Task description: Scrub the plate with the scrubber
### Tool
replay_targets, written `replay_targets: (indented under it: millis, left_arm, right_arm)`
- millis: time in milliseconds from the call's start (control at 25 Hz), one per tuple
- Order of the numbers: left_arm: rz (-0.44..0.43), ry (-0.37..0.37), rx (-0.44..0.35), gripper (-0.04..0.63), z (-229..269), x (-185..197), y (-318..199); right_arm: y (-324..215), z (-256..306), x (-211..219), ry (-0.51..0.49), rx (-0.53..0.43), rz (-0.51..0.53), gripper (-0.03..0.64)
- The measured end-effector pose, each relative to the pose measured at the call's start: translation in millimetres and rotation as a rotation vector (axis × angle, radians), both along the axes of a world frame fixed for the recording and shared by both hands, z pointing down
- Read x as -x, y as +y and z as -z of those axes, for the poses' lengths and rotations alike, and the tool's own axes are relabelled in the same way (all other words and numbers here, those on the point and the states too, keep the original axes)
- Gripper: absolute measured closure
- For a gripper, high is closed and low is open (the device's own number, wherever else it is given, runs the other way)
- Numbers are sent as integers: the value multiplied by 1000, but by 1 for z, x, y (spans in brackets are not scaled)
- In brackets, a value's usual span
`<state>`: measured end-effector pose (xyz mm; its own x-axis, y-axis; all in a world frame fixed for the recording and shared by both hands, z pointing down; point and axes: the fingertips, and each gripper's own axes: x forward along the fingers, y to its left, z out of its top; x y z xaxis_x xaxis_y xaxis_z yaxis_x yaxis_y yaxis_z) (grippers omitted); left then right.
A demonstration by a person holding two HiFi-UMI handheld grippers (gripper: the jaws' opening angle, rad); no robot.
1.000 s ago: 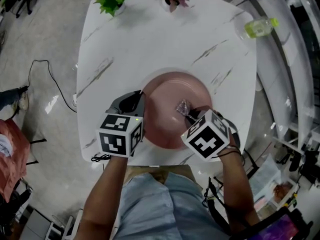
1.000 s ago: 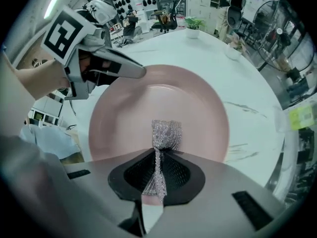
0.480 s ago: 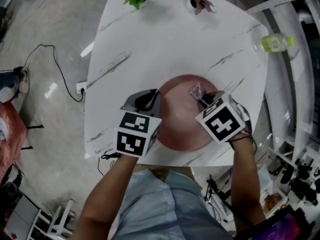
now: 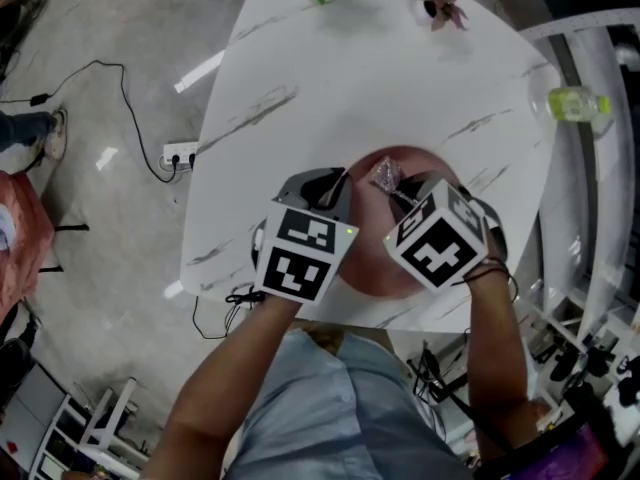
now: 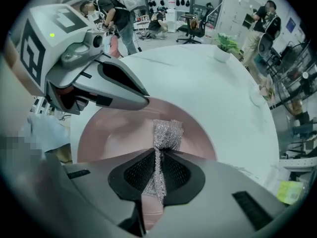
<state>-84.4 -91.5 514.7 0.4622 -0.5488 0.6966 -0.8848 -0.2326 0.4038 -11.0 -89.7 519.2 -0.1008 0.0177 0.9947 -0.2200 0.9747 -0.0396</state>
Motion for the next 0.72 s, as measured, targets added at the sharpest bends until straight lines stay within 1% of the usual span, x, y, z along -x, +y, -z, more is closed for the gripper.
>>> replay_targets:
  millis: [200, 360, 520, 720]
  left_arm:
    - [-4, 1, -4, 581, 1, 0, 1]
    - [1, 3, -7, 581, 1, 2, 1]
    - [3, -1, -9, 581, 0, 2, 0]
    - [2, -8, -13, 581, 0, 3, 0]
  right_arm:
    - [29, 2, 13, -28, 35, 73, 560]
    - [55, 2, 21, -62, 65, 111, 560]
    - [79, 2, 21, -87, 105, 114, 560]
    - [99, 2, 11, -92, 135, 107, 560]
